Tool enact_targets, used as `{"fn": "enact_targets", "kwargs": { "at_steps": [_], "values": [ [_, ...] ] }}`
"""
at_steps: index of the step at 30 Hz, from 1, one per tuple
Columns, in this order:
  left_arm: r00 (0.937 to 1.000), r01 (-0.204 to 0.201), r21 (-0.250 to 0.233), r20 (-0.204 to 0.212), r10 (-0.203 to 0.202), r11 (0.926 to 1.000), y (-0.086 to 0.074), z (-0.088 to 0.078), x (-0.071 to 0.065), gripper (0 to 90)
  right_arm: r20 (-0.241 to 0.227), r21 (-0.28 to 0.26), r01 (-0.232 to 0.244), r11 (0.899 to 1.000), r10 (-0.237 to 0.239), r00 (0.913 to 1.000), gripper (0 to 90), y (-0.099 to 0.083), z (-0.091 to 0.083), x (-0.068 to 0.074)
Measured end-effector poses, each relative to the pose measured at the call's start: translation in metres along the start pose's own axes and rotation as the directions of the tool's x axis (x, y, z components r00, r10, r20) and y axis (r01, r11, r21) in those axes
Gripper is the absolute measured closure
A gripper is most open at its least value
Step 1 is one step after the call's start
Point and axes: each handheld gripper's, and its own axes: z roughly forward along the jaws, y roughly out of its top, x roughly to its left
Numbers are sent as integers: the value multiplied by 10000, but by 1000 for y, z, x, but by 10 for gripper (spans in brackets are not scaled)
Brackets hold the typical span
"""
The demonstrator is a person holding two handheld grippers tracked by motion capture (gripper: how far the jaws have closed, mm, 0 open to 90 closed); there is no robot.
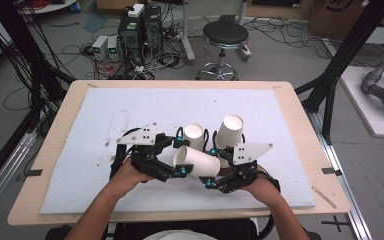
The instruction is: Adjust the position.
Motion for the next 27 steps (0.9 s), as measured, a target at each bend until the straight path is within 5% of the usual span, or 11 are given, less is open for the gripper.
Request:
{"fn": "enact_targets", "kwargs": {
  "at_steps": [11,24,27],
  "values": [
    [9996,127,-658,269,-109,9978,2,-6,2,351,-40,-744,-236,9969,234,9997,202,-2,2,1],
    [9999,56,-366,133,-51,9993,2,-4,0,351,-310,-499,-67,9987,51,9995,334,-1,-2,-1],
    [9997,117,-320,-226,-124,9994,4,-4,-1,226,-337,-246,20,9997,-28,9994,334,-2,-2,-1]
  ]
}}
